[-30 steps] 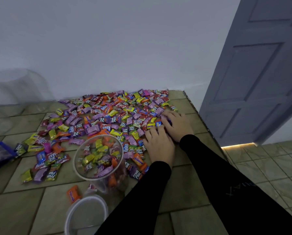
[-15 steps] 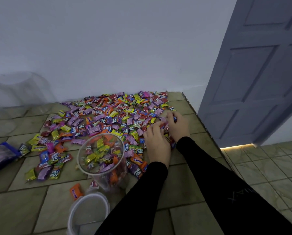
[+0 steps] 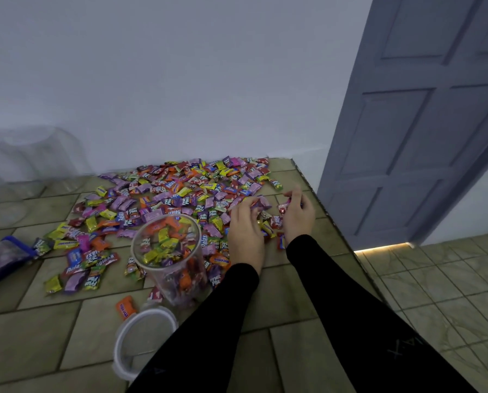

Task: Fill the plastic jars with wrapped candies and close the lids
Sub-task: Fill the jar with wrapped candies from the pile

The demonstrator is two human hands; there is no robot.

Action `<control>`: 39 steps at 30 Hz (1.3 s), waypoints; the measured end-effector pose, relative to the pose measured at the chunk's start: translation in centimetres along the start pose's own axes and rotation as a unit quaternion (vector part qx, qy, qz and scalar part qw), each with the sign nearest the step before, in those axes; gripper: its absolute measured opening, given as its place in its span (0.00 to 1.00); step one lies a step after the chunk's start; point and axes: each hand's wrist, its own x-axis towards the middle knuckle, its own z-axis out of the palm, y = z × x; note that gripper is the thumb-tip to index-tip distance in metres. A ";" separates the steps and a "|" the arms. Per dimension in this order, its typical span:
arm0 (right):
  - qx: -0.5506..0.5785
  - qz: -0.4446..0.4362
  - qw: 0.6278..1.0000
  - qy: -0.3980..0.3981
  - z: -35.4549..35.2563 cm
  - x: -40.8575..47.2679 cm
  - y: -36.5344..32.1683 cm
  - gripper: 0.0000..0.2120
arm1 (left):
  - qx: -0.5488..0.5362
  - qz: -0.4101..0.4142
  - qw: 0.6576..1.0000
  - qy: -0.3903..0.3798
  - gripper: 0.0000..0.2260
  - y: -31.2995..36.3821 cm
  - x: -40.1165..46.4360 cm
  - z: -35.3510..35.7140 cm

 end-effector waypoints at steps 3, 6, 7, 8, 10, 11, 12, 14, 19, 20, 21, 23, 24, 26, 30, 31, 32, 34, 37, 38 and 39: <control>0.011 0.008 1.000 -0.001 -0.5 -0.8 -1.0 0.18 | -0.006 0.019 1.000 0.005 0.12 1.2 0.4 -0.7; 0.033 0.006 0.999 0.007 -0.7 -1.5 -2.5 0.18 | -0.018 0.049 0.999 0.005 0.12 3.0 0.7 -1.4; 0.044 0.004 0.999 0.010 -0.8 -1.7 -3.0 0.18 | -0.022 0.058 0.998 0.011 0.12 3.4 0.8 -1.6; 0.054 0.002 0.998 0.014 -0.8 -1.7 -3.3 0.18 | -0.028 0.065 0.997 0.019 0.12 3.9 0.9 -1.8; 0.082 0.001 0.996 0.018 -0.7 -2.0 -4.1 0.18 | -0.055 0.081 0.994 0.045 0.12 5.2 1.1 -2.3; 0.092 0.001 0.996 0.017 -0.5 -2.1 -4.5 0.18 | -0.069 0.090 0.992 0.056 0.11 6.0 1.3 -2.5; 0.097 -0.003 0.995 0.015 -0.4 -2.2 -4.8 0.18 | -0.081 0.100 0.989 0.067 0.11 6.8 1.4 -2.8; 0.117 -0.013 0.993 0.005 0.0 -2.7 -5.3 0.18 | -0.099 0.126 0.983 0.088 0.10 8.6 1.8 -3.6; 0.160 -0.035 0.986 -0.027 1.1 -4.8 -8.2 0.17 | -0.131 0.152 0.970 0.137 0.10 11.4 3.4 -6.6; 0.174 -0.033 0.983 -0.038 1.5 -5.1 -8.8 0.16 | -0.135 0.150 0.970 0.138 0.10 11.7 3.7 -7.3; 0.183 -0.027 0.981 -0.054 2.0 -5.5 -9.4 0.16 | -0.140 0.147 0.969 0.138 0.10 11.9 3.8 -8.1; 0.176 -0.025 0.980 -0.085 2.8 -6.6 -10.3 0.16 | -0.154 0.144 0.968 0.135 0.09 11.9 3.6 -9.6; 0.170 -0.031 0.980 -0.099 3.2 -7.1 -10.5 0.16 | -0.159 0.141 0.968 0.135 0.08 11.7 3.2 -10.4; 0.165 -0.029 0.977 -0.130 4.1 -8.5 -10.9 0.17 | -0.160 0.134 0.968 0.142 0.07 11.2 2.6 -12.1; 0.178 -0.011 0.969 -0.169 5.2 -11.2 -10.3 0.18 | -0.162 0.122 0.968 0.146 0.05 9.4 1.5 -15.2; 0.183 -0.013 0.967 -0.180 5.5 -11.9 -10.1 0.17 | -0.164 0.121 0.968 0.146 0.05 8.9 1.3 -16.1; 0.186 -0.015 0.964 -0.188 5.7 -12.4 -9.8 0.16 | -0.170 0.118 0.967 0.147 0.05 8.4 1.3 -16.9; 0.184 -0.022 0.962 -0.201 6.3 -13.4 -9.5 0.16 | -0.177 0.097 0.967 0.156 0.06 7.3 1.3 -18.4; 0.181 -0.029 0.962 -0.203 6.9 -14.0 -9.5 0.17 | -0.196 0.047 0.967 0.156 0.06 6.0 1.4 -19.5; 0.180 -0.031 0.962 -0.204 7.0 -14.0 -9.6 0.17 | -0.203 0.033 0.967 0.152 0.07 5.7 1.3 -19.7; 0.177 -0.033 0.962 -0.204 7.2 -14.1 -9.7 0.17 | -0.208 0.019 0.967 0.146 0.07 5.3 1.4 -19.8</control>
